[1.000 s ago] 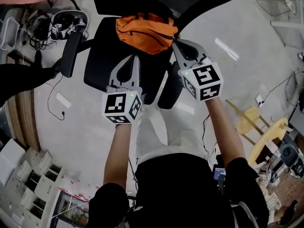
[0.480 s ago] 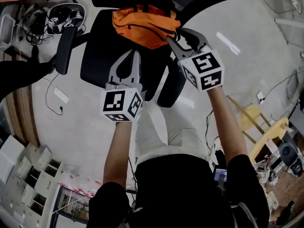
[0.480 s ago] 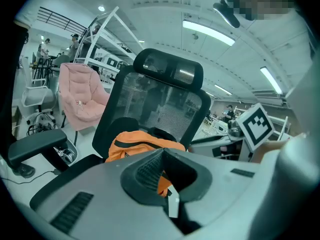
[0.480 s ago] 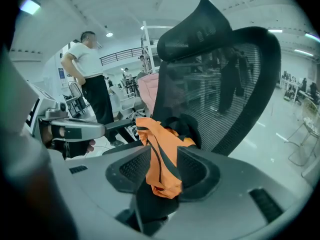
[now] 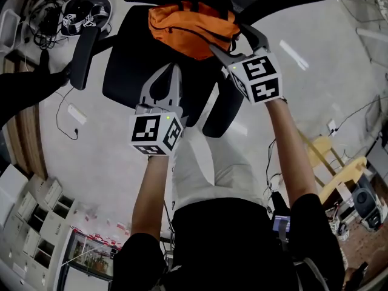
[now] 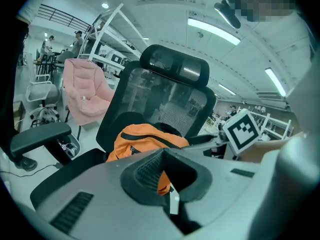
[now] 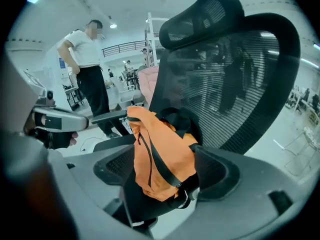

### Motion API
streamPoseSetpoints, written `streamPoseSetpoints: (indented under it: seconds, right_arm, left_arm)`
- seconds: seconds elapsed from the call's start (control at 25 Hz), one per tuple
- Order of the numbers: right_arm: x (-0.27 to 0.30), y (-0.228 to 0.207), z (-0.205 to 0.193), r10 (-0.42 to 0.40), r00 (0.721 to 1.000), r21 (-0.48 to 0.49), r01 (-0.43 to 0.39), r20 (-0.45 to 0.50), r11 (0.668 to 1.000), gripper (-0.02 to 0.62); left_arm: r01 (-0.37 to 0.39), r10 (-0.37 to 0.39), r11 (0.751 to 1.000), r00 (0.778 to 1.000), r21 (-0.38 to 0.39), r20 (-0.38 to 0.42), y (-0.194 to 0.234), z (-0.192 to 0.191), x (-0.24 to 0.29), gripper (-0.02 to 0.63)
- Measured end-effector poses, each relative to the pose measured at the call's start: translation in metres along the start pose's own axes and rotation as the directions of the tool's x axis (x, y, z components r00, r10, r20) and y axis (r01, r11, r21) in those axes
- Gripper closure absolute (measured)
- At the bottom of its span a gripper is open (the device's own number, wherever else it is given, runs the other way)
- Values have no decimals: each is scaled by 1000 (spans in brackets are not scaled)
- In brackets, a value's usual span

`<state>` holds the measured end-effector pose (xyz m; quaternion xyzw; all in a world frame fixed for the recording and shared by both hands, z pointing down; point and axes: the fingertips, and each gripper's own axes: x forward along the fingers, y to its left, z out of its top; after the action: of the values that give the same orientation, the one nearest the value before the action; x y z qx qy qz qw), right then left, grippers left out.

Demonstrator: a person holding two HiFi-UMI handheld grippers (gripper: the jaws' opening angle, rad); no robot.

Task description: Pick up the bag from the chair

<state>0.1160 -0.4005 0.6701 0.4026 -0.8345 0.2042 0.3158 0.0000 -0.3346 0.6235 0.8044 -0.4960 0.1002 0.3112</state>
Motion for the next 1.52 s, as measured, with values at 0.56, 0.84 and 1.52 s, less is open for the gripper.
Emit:
streamPoseSetpoints:
  seconds: [0.56,0.84,1.52]
  right_arm:
    - [19,-21,0,-67,998,-22,67,-17,997,207]
    - [30,-21,-8,-44,998,-21,44,-38,999,207]
    - [49,-11,-18,-56,993,-57,50,-105,997,210]
  left_arm:
    - [-16,17,998,1000,-65,5,12,-6,3,600]
    - [-13,13,998,1000,-66,-2,10,-10,10,600]
    - [-25,24,997,1000,-77,-12,16,-17,2,600]
